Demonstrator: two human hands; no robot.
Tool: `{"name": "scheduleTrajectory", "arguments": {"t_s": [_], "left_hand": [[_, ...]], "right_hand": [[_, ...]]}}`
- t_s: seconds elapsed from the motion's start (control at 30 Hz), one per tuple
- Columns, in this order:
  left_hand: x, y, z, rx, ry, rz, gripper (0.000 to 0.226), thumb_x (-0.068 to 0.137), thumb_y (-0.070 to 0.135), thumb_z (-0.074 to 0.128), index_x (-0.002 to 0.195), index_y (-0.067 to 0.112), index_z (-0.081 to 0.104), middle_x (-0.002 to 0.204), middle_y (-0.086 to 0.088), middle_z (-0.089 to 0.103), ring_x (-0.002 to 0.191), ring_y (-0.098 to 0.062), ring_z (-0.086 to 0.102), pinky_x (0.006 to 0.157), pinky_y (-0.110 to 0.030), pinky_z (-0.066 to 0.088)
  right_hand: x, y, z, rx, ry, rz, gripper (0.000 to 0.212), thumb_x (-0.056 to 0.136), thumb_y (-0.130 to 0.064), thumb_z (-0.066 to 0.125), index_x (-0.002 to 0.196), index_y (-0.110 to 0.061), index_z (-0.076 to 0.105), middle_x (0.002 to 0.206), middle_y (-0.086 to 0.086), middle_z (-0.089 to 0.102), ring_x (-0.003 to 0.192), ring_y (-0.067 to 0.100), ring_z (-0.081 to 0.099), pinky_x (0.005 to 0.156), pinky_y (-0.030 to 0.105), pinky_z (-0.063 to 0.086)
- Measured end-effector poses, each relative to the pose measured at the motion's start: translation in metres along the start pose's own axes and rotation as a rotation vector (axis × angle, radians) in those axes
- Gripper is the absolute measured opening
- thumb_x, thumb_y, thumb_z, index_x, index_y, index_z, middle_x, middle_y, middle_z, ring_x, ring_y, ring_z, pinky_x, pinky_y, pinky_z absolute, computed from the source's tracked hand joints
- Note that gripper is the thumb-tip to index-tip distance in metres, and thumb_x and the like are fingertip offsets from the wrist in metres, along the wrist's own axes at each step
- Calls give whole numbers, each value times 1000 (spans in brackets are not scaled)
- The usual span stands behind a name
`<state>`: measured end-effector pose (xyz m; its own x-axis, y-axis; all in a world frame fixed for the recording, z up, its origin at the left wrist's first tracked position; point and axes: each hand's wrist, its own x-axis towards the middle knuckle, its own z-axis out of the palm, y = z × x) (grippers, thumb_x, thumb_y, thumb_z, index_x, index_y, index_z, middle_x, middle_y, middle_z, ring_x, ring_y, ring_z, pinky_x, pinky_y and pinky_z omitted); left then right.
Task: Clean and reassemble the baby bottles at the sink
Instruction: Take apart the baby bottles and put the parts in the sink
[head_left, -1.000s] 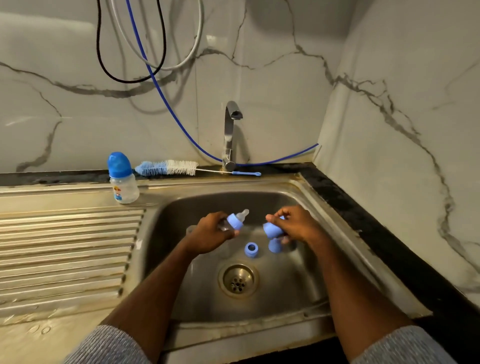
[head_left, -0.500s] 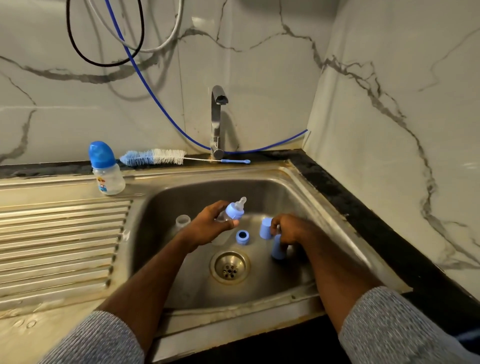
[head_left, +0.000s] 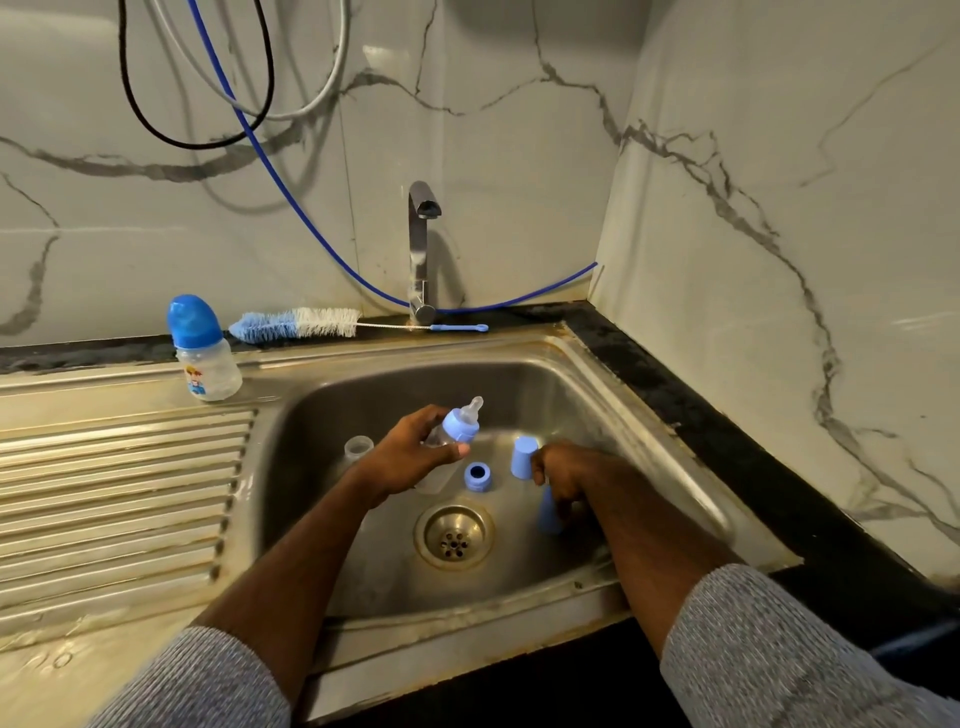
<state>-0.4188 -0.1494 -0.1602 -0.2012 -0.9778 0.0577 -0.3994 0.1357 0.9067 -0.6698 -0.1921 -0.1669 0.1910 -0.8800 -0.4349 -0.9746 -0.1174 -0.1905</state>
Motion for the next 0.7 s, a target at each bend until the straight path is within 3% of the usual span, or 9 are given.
{"name": "scheduleTrajectory", "arguments": {"t_s": [0.07,0.13,0.23,0.3,0.33,0.43,0.57,0.7], "left_hand": [[2,-2,-1,24,5,5,29,85,35,79,108,39,62,102,8,67,89,-9,67,64,-19,53],[4,-5,-1,47,30,6,32,83,34,81,110,37,62,106,7,65,95,-12,65,72,-23,53],[6,-9,-3,113,92,-12,42,80,33,84,116,30,62,111,5,63,103,-15,61,86,-35,55],[6,-8,-5,189,126,-4,50,78,33,86,121,25,63,113,4,64,105,-16,62,90,-38,55],[6,-7,-6,238,140,12,53,76,34,87,122,23,63,113,4,65,105,-16,62,90,-38,55],[6,-4,-6,350,146,67,61,70,38,90,123,21,64,113,3,67,104,-16,63,91,-43,56],[6,-1,-6,443,115,87,68,63,51,90,122,28,64,114,9,68,107,-12,63,92,-44,56],[6,2,-11,471,84,64,64,59,62,84,111,28,68,100,11,69,93,-8,65,84,-41,58]], "right_hand": [[0,-3,-4,14,49,-50,52,66,-5,88,103,-25,58,104,5,62,90,25,67,72,34,57],[0,-14,-9,157,183,-155,44,74,-7,83,107,-23,59,99,2,64,89,19,65,76,34,58],[-2,-41,-19,678,340,-284,21,92,-4,63,103,-22,62,91,7,70,78,18,70,74,35,61],[-4,-52,-26,990,308,-331,9,100,-18,56,105,-19,64,89,11,73,70,22,71,67,37,60],[-4,-54,-27,1045,267,-347,13,100,-29,58,106,-20,65,88,11,74,70,23,72,64,37,60],[-3,-53,-22,902,165,-377,31,89,-47,70,107,-22,68,86,4,76,75,23,76,64,32,61],[0,-60,-19,802,137,-406,30,90,-42,72,105,-16,68,84,7,77,76,25,76,75,41,64],[-1,-63,-20,792,136,-424,29,90,-38,72,99,-10,71,80,8,76,74,23,74,76,38,63]]}}
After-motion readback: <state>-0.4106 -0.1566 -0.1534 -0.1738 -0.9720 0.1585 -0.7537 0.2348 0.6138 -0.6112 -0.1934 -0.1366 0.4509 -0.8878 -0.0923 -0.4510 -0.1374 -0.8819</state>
